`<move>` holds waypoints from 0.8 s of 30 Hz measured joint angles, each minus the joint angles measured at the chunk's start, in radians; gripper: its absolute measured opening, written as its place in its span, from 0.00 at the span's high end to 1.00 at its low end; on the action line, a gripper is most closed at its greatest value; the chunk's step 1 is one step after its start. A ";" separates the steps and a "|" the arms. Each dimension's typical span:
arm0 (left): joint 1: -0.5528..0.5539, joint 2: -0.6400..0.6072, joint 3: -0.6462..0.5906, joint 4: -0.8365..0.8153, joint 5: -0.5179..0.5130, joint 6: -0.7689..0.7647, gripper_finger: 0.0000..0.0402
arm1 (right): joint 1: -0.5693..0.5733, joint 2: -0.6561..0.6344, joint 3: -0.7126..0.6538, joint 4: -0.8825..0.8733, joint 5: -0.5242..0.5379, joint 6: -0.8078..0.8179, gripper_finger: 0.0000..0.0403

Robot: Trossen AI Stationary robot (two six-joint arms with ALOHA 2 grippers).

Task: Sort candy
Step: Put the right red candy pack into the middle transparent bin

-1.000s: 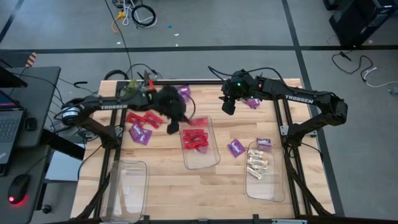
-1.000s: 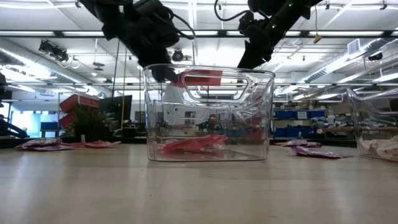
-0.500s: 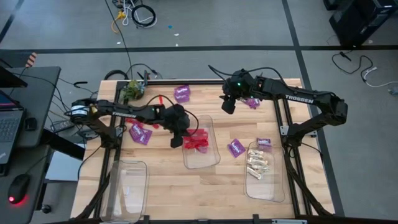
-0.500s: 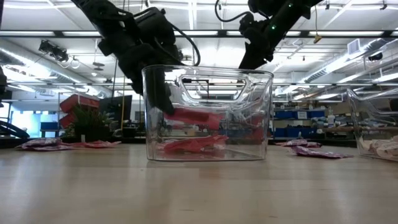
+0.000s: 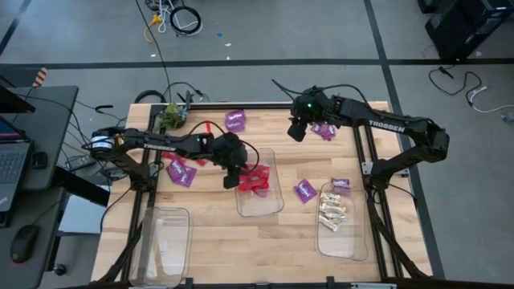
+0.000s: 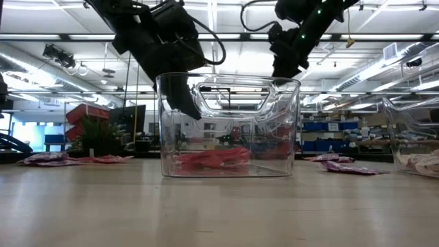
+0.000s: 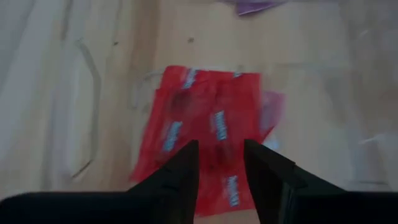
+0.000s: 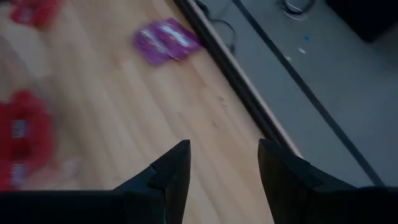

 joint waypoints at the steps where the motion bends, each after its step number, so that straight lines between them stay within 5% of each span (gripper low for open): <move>1: 0.003 -0.007 0.000 -0.010 -0.017 0.015 0.70 | -0.015 0.000 0.000 -0.010 0.022 0.002 0.57; 4: 0.020 -0.044 0.000 -0.008 -0.048 0.052 0.80 | -0.084 0.001 0.000 -0.048 0.048 0.034 0.57; 8: 0.076 -0.107 -0.007 0.029 0.020 0.064 0.97 | -0.191 0.041 0.000 -0.088 -0.064 0.094 0.57; 13: 0.162 -0.187 -0.060 0.128 0.155 0.048 0.99 | -0.293 0.144 0.000 -0.145 -0.092 0.112 0.55; 20: 0.206 -0.232 -0.082 0.157 0.172 0.074 0.99 | -0.371 0.243 0.000 -0.169 -0.167 0.206 0.45; 24: 0.214 -0.232 -0.082 0.147 0.171 0.110 0.99 | -0.371 0.283 0.000 -0.185 -0.120 0.211 0.38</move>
